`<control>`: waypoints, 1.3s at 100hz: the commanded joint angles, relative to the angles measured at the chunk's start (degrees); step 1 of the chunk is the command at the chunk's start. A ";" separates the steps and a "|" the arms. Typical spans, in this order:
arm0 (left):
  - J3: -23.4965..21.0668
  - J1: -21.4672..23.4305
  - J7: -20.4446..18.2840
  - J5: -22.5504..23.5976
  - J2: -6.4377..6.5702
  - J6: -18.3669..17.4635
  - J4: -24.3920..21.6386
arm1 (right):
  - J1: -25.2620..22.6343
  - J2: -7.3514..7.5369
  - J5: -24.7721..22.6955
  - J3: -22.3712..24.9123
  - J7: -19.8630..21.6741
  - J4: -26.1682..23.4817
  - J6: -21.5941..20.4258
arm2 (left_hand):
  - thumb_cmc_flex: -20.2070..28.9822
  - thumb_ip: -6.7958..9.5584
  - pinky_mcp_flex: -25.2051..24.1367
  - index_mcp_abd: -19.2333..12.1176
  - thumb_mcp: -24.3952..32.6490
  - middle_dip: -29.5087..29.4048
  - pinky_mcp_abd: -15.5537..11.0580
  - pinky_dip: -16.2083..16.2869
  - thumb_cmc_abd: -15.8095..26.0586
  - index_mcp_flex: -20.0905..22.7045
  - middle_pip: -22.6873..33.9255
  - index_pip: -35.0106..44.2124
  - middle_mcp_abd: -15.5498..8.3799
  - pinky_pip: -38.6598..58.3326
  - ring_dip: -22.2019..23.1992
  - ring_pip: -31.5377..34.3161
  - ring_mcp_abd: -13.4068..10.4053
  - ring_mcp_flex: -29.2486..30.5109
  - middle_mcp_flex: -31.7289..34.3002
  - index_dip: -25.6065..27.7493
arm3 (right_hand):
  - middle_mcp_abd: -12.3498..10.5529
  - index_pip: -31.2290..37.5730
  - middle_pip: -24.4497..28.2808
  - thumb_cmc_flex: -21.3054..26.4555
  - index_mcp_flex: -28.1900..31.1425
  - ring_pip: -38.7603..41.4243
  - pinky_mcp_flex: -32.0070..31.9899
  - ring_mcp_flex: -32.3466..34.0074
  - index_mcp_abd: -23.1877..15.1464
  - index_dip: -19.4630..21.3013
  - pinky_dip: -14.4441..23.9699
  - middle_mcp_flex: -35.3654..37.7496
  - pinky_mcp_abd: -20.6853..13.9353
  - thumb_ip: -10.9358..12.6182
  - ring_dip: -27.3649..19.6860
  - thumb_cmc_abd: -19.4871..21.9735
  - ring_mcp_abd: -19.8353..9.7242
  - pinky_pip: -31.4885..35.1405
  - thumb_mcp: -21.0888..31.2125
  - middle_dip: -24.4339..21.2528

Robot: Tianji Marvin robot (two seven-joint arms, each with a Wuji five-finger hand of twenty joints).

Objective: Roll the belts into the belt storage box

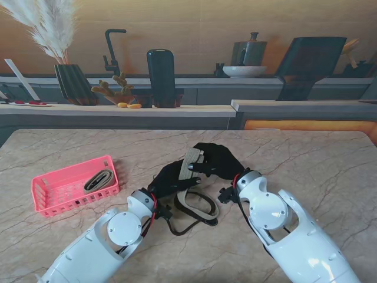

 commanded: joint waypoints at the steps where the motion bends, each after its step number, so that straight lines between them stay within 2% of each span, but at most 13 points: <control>1: -0.01 0.02 -0.20 -0.04 -0.24 0.87 0.90 | -0.64 -0.63 0.37 -0.45 0.72 -3.19 -1.39 | -1.04 -0.23 -2.03 18.70 -0.68 -2.15 0.65 1.13 0.41 -6.36 -2.95 -13.62 0.03 -1.66 1.11 -1.94 0.44 -2.42 -2.63 -3.46 | -15.99 13.69 5.39 3.16 8.35 -2.56 0.67 0.65 -10.54 4.00 0.64 7.93 -1.26 -0.21 -1.00 3.41 -9.02 1.70 4.45 0.82; 22: 0.02 -0.19 -0.98 0.00 0.02 -0.53 1.33 | -1.49 -0.52 0.65 1.06 0.96 -5.06 -0.57 | -0.31 -0.11 -7.79 16.57 -1.10 -9.48 -0.18 2.56 0.74 -7.47 -11.31 -16.63 -0.38 -6.36 0.11 -10.22 0.46 -9.89 -7.87 -5.09 | -15.88 13.66 4.85 3.10 8.51 -3.88 0.55 0.69 -10.32 4.00 0.50 8.20 -1.23 -0.24 -1.63 3.30 -9.12 1.46 4.69 0.81; 54: -0.01 -0.60 -2.69 -0.52 0.44 -2.58 1.97 | -2.29 -0.84 4.09 3.32 1.17 -8.05 3.66 | 0.30 -0.09 -10.13 14.80 -0.51 -12.40 -2.64 3.72 0.85 -7.61 -14.29 -18.26 -1.67 -9.04 -1.31 -15.60 -1.09 -12.52 -8.37 -5.90 | -15.40 13.49 4.36 2.88 9.06 -4.42 0.73 1.24 -8.84 3.28 0.48 9.04 -1.11 -0.36 -1.85 2.96 -8.76 1.46 5.43 0.61; 89: -0.06 -0.52 -3.01 -0.90 0.53 -3.83 2.08 | -2.59 -1.88 3.65 4.16 -3.11 -9.10 5.69 | 1.62 0.05 -9.97 14.50 0.15 -12.28 -3.40 4.10 2.11 -7.63 -13.75 -18.20 -2.18 -10.26 -1.14 -16.34 -1.85 -11.90 -7.09 -5.88 | -15.78 13.56 4.30 2.36 8.84 -4.34 1.29 1.77 -9.13 2.93 0.52 9.18 -1.81 -0.52 -1.91 3.18 -9.39 1.99 5.68 0.32; 113: 0.02 -0.42 -2.23 -0.20 0.41 -4.00 2.14 | -2.85 -2.61 5.52 4.13 -4.99 -10.11 8.42 | 4.58 0.55 -9.03 14.47 1.63 -11.79 -4.07 4.50 3.68 -6.85 -12.39 -16.71 -2.76 -10.27 -0.60 -15.49 -2.64 -10.61 -5.68 -5.35 | -15.76 13.66 4.52 2.15 8.45 -4.21 1.42 1.79 -9.00 2.70 0.40 9.09 -2.07 -0.62 -1.94 3.47 -9.51 2.19 5.60 0.19; 130: 0.21 0.02 -1.56 -0.99 0.11 -4.45 1.79 | -2.53 -3.58 6.47 3.89 -8.30 -9.68 9.23 | 8.32 0.84 -7.61 14.03 1.96 -10.66 -5.02 5.00 7.42 -4.25 -9.22 -11.83 -3.33 -9.05 -0.34 -13.73 -3.54 -8.44 -2.03 -3.14 | -16.25 13.91 4.78 1.89 7.82 -3.95 1.63 1.71 -9.69 2.72 0.28 8.72 -2.66 -0.67 -1.94 4.02 -10.09 2.49 5.26 0.12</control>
